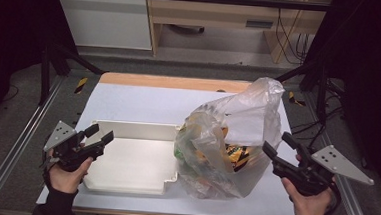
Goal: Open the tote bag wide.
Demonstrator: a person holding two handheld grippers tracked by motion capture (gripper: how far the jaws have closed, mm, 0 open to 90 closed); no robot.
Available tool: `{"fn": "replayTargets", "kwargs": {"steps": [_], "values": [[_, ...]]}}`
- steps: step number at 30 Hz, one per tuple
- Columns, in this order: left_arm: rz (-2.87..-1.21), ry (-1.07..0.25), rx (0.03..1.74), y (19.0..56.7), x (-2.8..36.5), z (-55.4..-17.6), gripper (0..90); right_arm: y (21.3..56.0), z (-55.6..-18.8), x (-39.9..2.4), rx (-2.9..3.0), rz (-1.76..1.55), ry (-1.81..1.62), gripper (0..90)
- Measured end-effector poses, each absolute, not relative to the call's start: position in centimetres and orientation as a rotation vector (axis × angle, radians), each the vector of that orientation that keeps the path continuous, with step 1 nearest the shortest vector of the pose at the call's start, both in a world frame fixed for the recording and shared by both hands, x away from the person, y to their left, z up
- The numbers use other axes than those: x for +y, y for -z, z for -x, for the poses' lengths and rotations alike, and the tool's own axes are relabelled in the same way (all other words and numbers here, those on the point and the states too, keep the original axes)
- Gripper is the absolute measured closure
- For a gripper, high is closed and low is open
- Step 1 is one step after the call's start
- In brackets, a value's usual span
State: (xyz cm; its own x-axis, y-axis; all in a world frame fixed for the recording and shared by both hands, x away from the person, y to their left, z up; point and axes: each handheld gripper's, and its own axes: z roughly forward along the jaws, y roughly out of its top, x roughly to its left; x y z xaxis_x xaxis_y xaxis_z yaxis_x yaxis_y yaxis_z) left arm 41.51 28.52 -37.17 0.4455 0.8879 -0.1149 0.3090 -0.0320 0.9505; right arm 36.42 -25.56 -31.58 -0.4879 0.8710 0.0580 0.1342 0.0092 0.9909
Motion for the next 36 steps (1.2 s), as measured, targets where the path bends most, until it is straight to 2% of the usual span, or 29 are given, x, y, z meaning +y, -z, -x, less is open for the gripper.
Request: {"fn": "replayTargets", "kwargs": {"steps": [8,14,22,25,27,28,29,32,33,34,35,36], "values": [[-1.606,-0.630,1.045,37.0,27.1,-41.5,45.5,31.2,-36.1,-21.3,1.793,-0.933,-1.584,33.8],[-1.606,-0.614,1.036,36.9,26.4,-41.1,51.6,30.9,-35.3,-20.0,1.833,-0.891,-1.643,31.4],[-1.615,-0.604,1.043,37.1,26.0,-41.1,52.4,30.5,-34.1,-18.7,1.862,-0.850,-1.708,22.2],[-1.620,-0.600,1.040,37.2,25.8,-41.1,52.1,31.1,-34.6,-17.6,1.907,-0.852,-1.694,22.1],[-1.619,-0.599,1.036,37.2,25.7,-41.1,51.5,31.8,-35.2,-16.9,1.932,-0.865,-1.666,26.8],[-1.615,-0.599,1.033,37.2,25.6,-41.0,50.9,32.7,-36.1,-16.3,1.968,-0.884,-1.634,35.1],[-1.615,-0.599,1.033,37.2,25.6,-41.0,50.6,32.7,-36.1,-16.3,1.968,-0.884,-1.634,35.1],[-1.615,-0.593,1.031,37.2,25.5,-41.1,49.8,33.5,-36.8,-15.6,1.999,-0.891,-1.603,48.6],[-1.615,-0.594,1.030,37.2,25.4,-41.1,49.3,33.6,-36.9,-15.5,2.003,-0.891,-1.594,53.6],[-1.616,-0.593,1.028,37.2,25.3,-41.1,48.2,33.9,-37.1,-15.3,2.011,-0.899,-1.572,64.7],[-1.618,-0.594,1.025,37.2,25.2,-41.1,48.2,33.9,-37.1,-15.3,2.011,-0.899,-1.572,64.7],[-1.619,-0.597,1.022,37.2,25.0,-41.2,47.7,34.0,-37.2,-15.3,2.017,-0.892,-1.571,68.6]]}}
